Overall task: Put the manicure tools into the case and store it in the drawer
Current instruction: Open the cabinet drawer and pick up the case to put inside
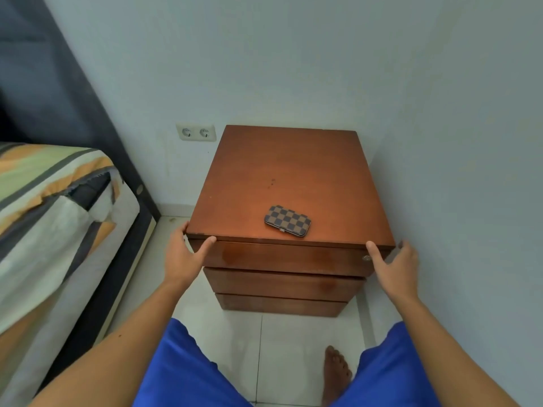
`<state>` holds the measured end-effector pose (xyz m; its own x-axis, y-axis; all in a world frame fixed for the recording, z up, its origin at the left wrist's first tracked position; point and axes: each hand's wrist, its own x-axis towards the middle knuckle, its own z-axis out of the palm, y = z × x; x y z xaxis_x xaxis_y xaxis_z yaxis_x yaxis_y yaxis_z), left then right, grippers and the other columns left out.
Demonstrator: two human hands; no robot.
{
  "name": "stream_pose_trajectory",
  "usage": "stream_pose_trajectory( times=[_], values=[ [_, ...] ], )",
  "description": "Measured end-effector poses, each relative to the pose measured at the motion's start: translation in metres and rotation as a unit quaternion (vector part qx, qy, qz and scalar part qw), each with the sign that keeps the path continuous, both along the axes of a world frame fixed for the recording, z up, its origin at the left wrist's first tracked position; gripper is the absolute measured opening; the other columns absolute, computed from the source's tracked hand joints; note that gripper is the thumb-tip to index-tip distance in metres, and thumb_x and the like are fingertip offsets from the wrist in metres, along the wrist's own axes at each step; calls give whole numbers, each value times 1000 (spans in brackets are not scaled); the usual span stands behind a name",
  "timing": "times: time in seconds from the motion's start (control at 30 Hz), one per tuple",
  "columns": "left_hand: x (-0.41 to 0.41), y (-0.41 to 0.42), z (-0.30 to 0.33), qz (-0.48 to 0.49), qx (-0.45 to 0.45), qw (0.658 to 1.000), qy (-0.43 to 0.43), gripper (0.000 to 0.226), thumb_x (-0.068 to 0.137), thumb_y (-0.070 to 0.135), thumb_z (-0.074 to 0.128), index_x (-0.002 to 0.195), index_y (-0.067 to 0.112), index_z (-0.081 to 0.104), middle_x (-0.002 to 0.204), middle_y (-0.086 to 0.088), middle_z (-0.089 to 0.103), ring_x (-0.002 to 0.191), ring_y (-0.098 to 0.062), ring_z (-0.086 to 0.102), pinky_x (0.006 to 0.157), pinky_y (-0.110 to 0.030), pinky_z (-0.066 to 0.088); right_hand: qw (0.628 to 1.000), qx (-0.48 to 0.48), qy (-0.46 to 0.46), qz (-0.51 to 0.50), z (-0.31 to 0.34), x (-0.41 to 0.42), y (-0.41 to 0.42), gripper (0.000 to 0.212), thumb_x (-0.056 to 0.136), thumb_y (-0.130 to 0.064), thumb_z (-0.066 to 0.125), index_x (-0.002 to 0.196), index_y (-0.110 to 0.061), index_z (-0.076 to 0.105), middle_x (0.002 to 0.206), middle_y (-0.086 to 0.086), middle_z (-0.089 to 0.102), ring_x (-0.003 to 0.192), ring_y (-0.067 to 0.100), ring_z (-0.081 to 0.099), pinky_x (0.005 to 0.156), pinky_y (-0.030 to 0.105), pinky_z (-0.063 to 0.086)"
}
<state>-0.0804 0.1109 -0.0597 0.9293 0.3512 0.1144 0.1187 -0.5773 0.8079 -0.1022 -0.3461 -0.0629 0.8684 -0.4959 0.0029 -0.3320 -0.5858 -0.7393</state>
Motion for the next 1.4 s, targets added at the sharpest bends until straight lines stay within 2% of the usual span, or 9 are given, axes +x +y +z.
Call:
stream_pose_trajectory(
  times=[0.1, 0.2, 0.33, 0.47, 0.6, 0.7, 0.93, 1.07, 1.4],
  values=[
    [-6, -13, -1, 1, -68, 998, -16, 59, 98, 34, 78, 149, 20, 52, 131, 8, 63, 117, -11, 59, 106, -32, 48, 997, 76, 5, 8, -12, 0, 4, 95, 82, -84, 52, 142, -10, 51, 138, 10, 62, 127, 31, 59, 110, 52, 48],
    [-12, -19, 2, 30, -99, 995, -17, 50, 100, 32, 75, 145, 18, 58, 124, 10, 64, 116, -13, 60, 106, -32, 48, 997, 79, -9, -5, -18, -6, 9, 84, 89, -71, 52, 146, -10, 48, 142, 11, 61, 131, 32, 58, 111, 54, 47],
    [-28, -24, 6, 77, -83, 993, -9, 53, 100, 31, 76, 147, 13, 60, 123, 6, 65, 116, -14, 60, 105, -32, 46, 997, 76, -13, -29, -16, -22, 16, 71, 93, -63, 54, 141, -11, 53, 132, 11, 66, 121, 32, 63, 104, 54, 53],
    [-41, -20, -1, 84, -61, 995, 9, 58, 99, 33, 77, 147, 6, 58, 138, -13, 68, 128, -31, 64, 111, -43, 50, 997, 75, -17, -29, -10, -41, 20, 63, 98, -53, 59, 142, -9, 52, 134, 11, 64, 122, 30, 62, 105, 53, 52],
    [-60, -16, -4, 78, -30, 996, 23, 56, 99, 39, 76, 142, 8, 61, 135, -13, 69, 127, -32, 64, 109, -45, 51, 998, 62, 1, -28, -3, -64, 22, 59, 98, -52, 60, 137, -8, 56, 128, 9, 67, 118, 29, 64, 103, 50, 54],
    [-82, -10, -8, 73, -18, 997, 26, 57, 98, 42, 77, 142, 9, 62, 135, -11, 70, 127, -31, 64, 110, -44, 51, 998, 65, 2, -19, 7, -88, 26, 39, 102, -39, 62, 126, -9, 59, 114, 4, 66, 109, 26, 64, 96, 41, 55],
    [-150, -9, -10, 82, -56, 995, 1, 57, 95, 42, 80, 141, 12, 64, 134, -12, 71, 127, -32, 65, 110, -45, 52, 998, 55, 4, -13, 3, -148, 25, 44, 101, -43, 61, 130, -10, 60, 116, 10, 70, 108, 30, 68, 94, 48, 60],
    [-180, -7, -11, 78, -70, 994, -13, 57, 93, 40, 82, 140, 12, 66, 134, -14, 71, 125, -34, 67, 110, -47, 53, 998, 59, -4, -10, 0, -173, 24, 39, 101, -36, 63, 127, -7, 61, 114, 11, 69, 107, 30, 67, 92, 43, 57],
    [-192, -9, -4, 83, -81, 993, -9, 58, 92, 35, 84, 140, 10, 67, 132, -16, 72, 124, -34, 67, 111, -45, 52, 999, 52, 11, 0, 8, -181, 21, 47, 99, -31, 67, 136, -2, 57, 128, 19, 67, 120, 38, 64, 97, 43, 53]
  ],
)
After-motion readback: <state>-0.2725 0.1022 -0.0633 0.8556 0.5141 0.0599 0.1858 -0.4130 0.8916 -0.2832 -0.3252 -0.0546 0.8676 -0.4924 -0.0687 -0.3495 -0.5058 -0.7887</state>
